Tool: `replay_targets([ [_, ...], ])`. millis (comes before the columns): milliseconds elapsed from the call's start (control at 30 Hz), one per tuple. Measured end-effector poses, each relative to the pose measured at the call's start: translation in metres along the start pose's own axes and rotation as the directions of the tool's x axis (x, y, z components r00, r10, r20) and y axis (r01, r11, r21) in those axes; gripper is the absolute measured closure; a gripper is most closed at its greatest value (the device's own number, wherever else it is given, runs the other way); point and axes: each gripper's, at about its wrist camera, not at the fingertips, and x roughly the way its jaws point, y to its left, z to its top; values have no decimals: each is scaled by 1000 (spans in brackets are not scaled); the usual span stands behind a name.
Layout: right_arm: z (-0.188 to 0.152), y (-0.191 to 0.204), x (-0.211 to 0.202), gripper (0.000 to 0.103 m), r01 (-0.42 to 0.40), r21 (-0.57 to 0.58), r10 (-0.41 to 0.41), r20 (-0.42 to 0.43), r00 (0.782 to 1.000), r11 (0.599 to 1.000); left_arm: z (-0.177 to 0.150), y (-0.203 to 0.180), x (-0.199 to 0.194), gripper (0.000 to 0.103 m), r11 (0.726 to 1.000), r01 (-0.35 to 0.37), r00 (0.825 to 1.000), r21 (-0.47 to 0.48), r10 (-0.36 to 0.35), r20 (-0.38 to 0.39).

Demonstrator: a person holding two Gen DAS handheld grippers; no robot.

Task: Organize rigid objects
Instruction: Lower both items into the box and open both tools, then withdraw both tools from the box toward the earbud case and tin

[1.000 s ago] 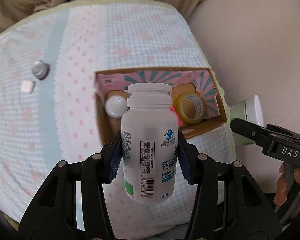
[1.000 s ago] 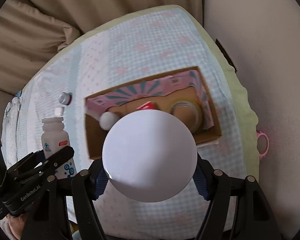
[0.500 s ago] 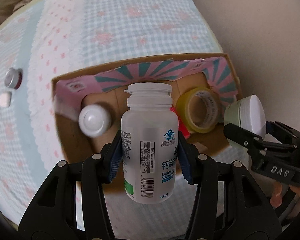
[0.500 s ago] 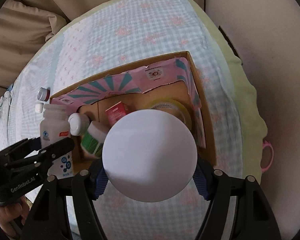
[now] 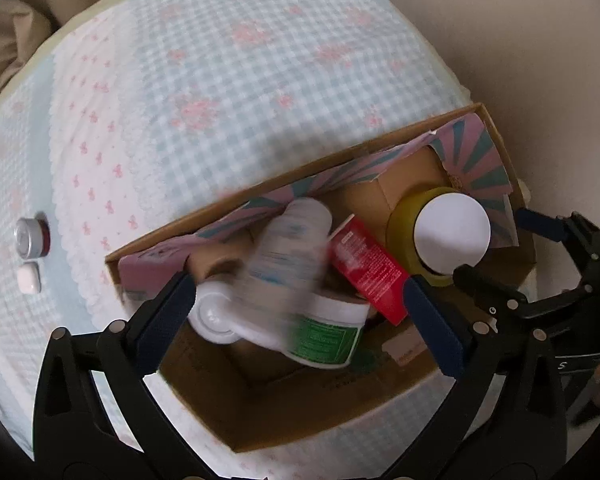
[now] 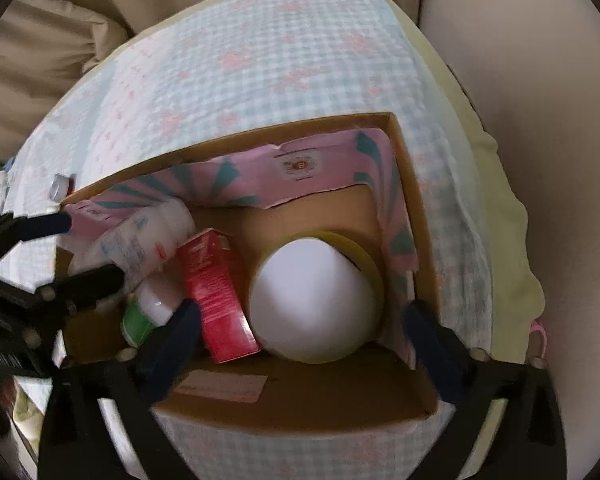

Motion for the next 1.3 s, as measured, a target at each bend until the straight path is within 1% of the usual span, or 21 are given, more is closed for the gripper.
replay_targets([
  [133, -11, 3, -7, 0, 6, -29, -5, 32, 999, 1000, -8, 10, -9, 0, 999, -35, 999, -14, 35, 12],
  [300, -21, 3, -13, 0, -12, -9, 12, 40, 999, 1000, -21, 22, -19, 0, 998, -26, 999, -63, 28, 29],
  [567, -21, 17, -44, 0, -6, -30, 9, 89, 996, 1000, -41, 27, -51, 0, 993, -45, 995, -109, 54, 87],
  [667, -25, 23, -59, 0, 13, -43, -9, 89, 996, 999, -56, 31, -69, 0, 991, -35, 992, -129, 50, 114],
  [733, -28, 29, -68, 0, 11, -53, -7, 84, 996, 999, -66, 35, -80, 0, 989, -29, 990, -144, 48, 130],
  [867, -38, 39, -91, 0, -12, -62, 20, 125, 992, 998, -91, 41, -101, 0, 985, -43, 986, -165, 69, 153],
  [933, -44, 46, -99, 0, -6, -71, 16, 139, 990, 997, -105, 45, -112, 0, 984, -52, 983, -170, 80, 164],
  [1033, -50, 60, -114, 0, 8, -83, 5, 158, 987, 997, -125, 55, -132, 0, 982, -42, 978, -186, 78, 193],
  [1133, -58, 81, -135, 0, 18, -95, 0, 187, 982, 995, -144, 67, -155, 0, 978, -37, 969, -206, 86, 232],
  [1300, -68, 127, -166, 0, 26, -118, 0, 216, 976, 993, -176, 93, -199, 0, 978, -68, 947, -199, 126, 295],
])
